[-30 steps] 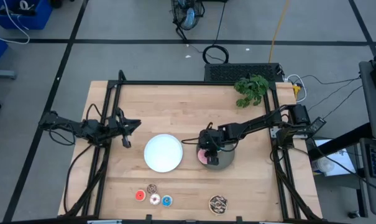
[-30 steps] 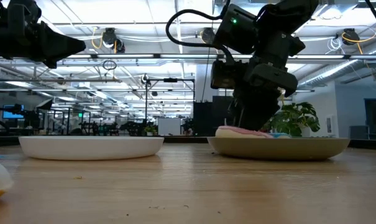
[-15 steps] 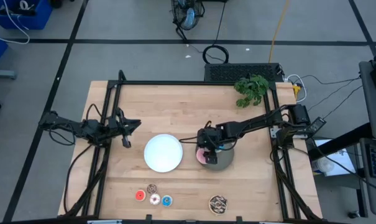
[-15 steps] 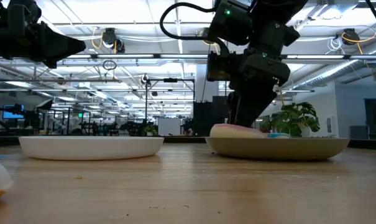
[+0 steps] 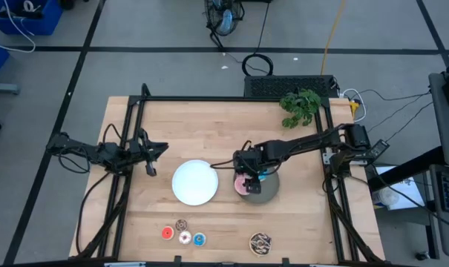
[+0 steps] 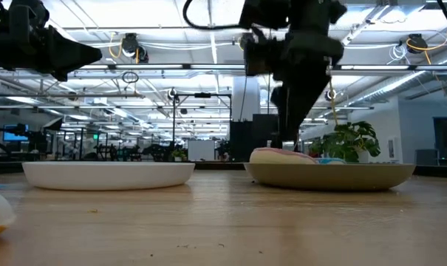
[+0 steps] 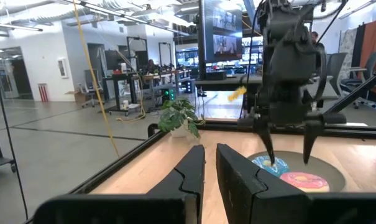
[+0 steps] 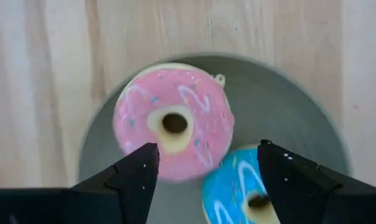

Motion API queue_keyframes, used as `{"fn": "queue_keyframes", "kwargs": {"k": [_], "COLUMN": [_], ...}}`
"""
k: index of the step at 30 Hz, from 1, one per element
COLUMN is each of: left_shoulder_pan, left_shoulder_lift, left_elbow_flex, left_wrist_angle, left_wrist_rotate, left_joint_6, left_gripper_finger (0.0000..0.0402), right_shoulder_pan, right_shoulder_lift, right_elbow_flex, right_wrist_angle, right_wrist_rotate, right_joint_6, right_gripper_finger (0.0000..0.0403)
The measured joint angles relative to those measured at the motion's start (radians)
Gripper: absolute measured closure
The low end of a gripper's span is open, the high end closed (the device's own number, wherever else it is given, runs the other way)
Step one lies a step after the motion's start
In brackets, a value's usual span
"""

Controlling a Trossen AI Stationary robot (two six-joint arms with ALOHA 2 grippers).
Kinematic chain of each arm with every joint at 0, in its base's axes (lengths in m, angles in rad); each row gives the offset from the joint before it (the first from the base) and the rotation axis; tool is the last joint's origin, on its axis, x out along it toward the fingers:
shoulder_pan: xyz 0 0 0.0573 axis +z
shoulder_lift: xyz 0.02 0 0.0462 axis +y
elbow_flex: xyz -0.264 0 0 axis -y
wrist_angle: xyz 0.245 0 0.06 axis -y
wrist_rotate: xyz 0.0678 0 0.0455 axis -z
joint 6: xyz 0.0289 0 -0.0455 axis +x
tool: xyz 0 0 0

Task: Pick & Place donuts
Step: Put the large black donut in the gray bin

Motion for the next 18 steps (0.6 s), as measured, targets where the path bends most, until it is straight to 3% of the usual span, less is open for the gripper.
{"fn": "queue_keyframes", "kwargs": {"k": [3, 7, 14, 18], "left_shoulder_pan": [0.0, 0.0, 0.0, 0.0], "left_shoulder_lift": [0.0, 0.0, 0.0, 0.0], "left_elbow_flex": [0.0, 0.0, 0.0, 0.0], "left_wrist_angle": [0.0, -0.002, -0.003, -0.008], "left_wrist_rotate": [0.0, 0.0, 0.0, 0.0], "left_joint_6": [-0.001, -0.001, -0.002, -0.01], "left_gripper_finger": [0.0353, 0.0353, 0.0353, 0.0353], "right_shoulder_pan": [0.025, 0.099, 0.282, 0.372], "right_shoulder_lift": [-0.054, -0.174, -0.352, -0.398], "right_elbow_flex": [0.035, 0.037, -0.067, -0.191], "right_wrist_angle": [-0.051, -0.052, 0.076, 0.258], "right_wrist_rotate": [0.004, 0.014, 0.318, 0.416], "right_joint_6": [0.011, 0.03, 0.115, 0.107], "right_gripper_finger": [0.0172, 0.023, 0.0374, 0.0391]}}
